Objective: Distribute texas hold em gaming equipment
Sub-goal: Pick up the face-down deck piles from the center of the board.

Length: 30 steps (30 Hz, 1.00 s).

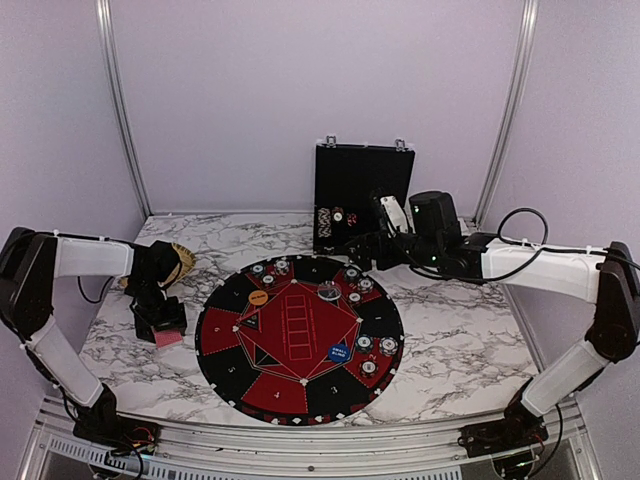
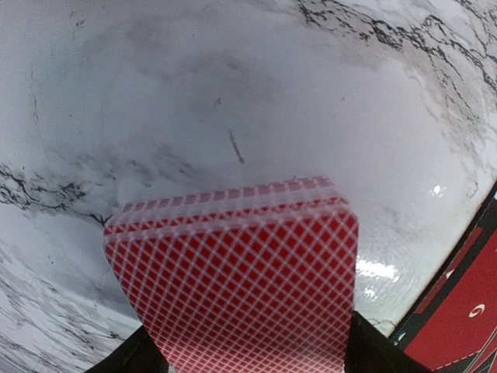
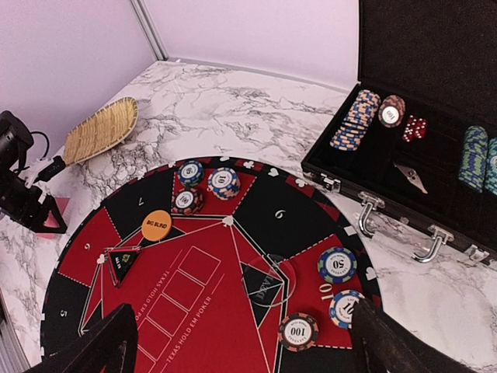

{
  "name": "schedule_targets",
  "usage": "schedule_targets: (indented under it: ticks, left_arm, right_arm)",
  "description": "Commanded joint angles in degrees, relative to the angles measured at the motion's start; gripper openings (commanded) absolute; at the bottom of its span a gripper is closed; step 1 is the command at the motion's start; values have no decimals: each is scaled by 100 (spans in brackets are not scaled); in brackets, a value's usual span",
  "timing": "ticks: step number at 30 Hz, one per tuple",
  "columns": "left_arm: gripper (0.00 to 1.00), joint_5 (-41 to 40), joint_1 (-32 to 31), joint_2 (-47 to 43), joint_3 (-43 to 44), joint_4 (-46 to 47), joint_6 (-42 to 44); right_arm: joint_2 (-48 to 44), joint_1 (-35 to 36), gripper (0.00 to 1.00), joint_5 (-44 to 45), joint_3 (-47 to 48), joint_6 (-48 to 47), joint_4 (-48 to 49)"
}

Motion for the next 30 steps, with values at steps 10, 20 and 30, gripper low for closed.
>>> schedule_targets:
  ticks: [10, 20, 30]
  left_arm:
    - [66, -462, -5, 333, -351, 198, -280]
    - [49, -436, -4, 42, -390, 310, -181]
    - [44, -564, -27, -174, 29, -72, -70]
  right_arm:
    - [-149, -62, 92, -162, -37, -103, 122]
    - [-135, -64, 92, -213, -51, -100, 113]
    - [-66, -80, 92, -262, -25, -16, 113]
